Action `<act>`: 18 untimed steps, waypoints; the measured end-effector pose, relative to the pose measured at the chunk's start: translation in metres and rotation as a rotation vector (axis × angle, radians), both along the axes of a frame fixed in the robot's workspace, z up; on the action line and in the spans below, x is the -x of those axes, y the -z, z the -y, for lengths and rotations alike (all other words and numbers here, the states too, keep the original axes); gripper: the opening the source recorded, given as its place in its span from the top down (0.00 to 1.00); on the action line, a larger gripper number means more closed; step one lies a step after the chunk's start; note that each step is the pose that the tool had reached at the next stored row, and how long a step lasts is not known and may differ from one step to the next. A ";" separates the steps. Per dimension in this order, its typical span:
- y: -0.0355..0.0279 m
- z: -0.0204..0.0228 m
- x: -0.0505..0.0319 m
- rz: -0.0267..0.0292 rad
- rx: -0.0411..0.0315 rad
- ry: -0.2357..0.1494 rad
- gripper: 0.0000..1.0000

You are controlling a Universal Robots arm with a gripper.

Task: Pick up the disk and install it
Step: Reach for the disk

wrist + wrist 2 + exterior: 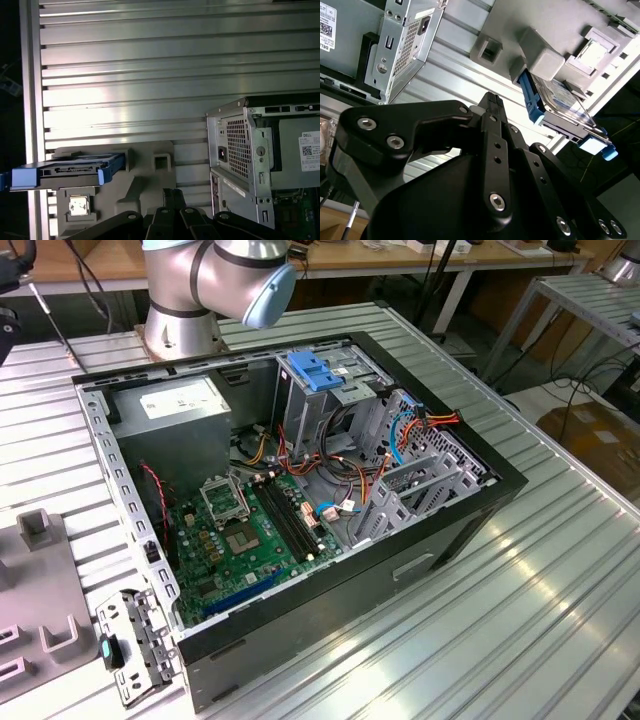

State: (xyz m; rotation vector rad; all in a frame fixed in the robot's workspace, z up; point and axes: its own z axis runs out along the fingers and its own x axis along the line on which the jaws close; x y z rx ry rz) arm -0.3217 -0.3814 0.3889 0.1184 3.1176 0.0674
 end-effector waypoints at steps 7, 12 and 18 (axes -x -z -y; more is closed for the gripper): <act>0.0000 -0.0001 0.0058 0.0001 0.0000 0.000 0.89; 0.0000 -0.0005 0.0141 0.0001 0.0000 0.000 0.89; 0.0000 -0.0007 0.0203 0.0000 0.0001 0.000 0.89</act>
